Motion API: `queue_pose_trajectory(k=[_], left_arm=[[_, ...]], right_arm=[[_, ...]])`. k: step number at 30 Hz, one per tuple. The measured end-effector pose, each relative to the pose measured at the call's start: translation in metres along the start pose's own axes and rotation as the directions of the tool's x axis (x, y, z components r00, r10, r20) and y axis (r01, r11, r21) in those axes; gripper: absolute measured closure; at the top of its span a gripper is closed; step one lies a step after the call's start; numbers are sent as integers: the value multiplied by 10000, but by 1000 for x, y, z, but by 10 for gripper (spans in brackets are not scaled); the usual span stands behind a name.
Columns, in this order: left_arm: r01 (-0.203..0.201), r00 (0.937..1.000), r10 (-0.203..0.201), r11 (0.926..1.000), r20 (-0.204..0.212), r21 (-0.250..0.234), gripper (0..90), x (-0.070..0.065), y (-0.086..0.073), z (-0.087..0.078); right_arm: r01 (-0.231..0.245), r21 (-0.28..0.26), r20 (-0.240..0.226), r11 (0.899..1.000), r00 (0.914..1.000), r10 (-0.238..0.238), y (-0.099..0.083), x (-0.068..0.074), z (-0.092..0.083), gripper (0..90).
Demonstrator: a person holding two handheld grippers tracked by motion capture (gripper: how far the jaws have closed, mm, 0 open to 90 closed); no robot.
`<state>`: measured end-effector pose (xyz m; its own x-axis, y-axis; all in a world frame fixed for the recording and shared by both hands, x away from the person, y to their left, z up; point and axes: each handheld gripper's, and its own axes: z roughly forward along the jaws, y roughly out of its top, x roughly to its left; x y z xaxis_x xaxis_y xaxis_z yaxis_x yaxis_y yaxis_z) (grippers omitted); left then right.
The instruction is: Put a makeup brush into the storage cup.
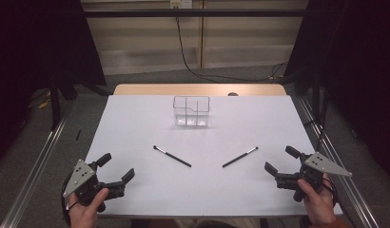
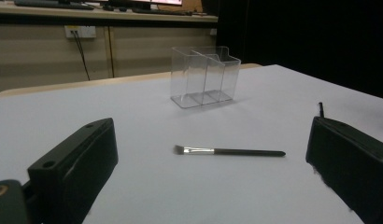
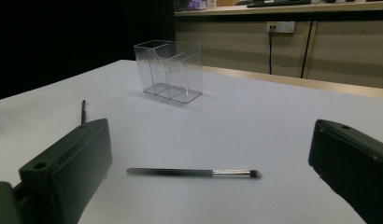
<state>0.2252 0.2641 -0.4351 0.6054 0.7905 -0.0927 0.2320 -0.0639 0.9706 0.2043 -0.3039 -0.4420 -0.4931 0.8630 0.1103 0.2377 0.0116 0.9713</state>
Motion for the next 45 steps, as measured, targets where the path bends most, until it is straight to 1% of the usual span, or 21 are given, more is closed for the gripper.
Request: queue_pose_trajectory(k=[1,3,4,6,8,13,15,18,20,24,27,29,34,36,37,39,41,44,45], left_arm=[[122,9999,-122,9999,31,-19,24,0,0,0],[196,9998,-196,9998,80,-28,24,0,0,0],[136,9999,-136,9999,93,-34,24,0,0,0],[-31,9999,32,10000,156,-56,24,-2,0,0],[-145,9998,145,9999,128,25,24,-3,1,-1],[-93,9999,92,9999,127,48,24,-3,1,0],[-216,9997,214,9997,155,136,24,-3,1,2],[-285,9991,281,9995,305,140,24,-5,2,4],[-288,9984,280,9995,494,152,24,-6,4,8],[-287,9977,274,9994,620,196,24,-6,6,13],[-270,9964,251,9994,805,232,24,-6,8,18],[-272,9963,253,9994,825,231,24,-6,8,19],[-286,9942,274,9995,1040,107,24,-9,10,25],[-187,9926,190,9998,1202,-36,24,-11,11,27],[-201,9909,218,9997,1328,-137,24,-12,14,29],[-206,9906,231,9996,1345,-198,24,-13,15,30],[-325,9902,348,9993,1349,-195,23,-13,18,33],[-279,9893,321,9991,1422,-314,22,-12,22,36],[-397,9893,442,9986,1391,-348,22,-12,24,36]], right_arm=[[66,49,-20,10000,10000,-66,0,0,1,0],[72,74,-88,9999,9999,-71,-1,0,1,0],[80,105,-191,9999,9998,-78,-1,1,3,0],[84,124,-247,9999,9997,-81,-1,2,4,0],[96,135,-315,9999,9995,-91,-1,2,5,0],[71,163,-331,9998,9994,-66,-2,2,5,0],[50,165,-324,9999,9995,-44,-2,2,5,0],[51,179,-305,9998,9995,-46,-2,1,5,0],[92,206,-310,9997,9995,-86,-2,2,6,0],[89,213,-281,9997,9996,-83,-2,1,7,0],[77,217,-280,9997,9996,-71,-2,2,6,0],[75,200,-296,9998,9995,-70,-2,2,6,0],[116,174,-336,9998,9994,-110,-1,4,5,0],[112,165,-376,9998,9992,-106,-1,5,6,0],[144,163,-419,9998,9990,-138,-1,5,6,0],[87,134,-433,9999,9990,-82,0,6,7,0],[72,137,-462,9999,9989,-65,0,6,8,0],[118,171,-497,9998,9987,-110,0,6,9,0],[115,172,-499,9998,9987,-106,0,5,9,0]])
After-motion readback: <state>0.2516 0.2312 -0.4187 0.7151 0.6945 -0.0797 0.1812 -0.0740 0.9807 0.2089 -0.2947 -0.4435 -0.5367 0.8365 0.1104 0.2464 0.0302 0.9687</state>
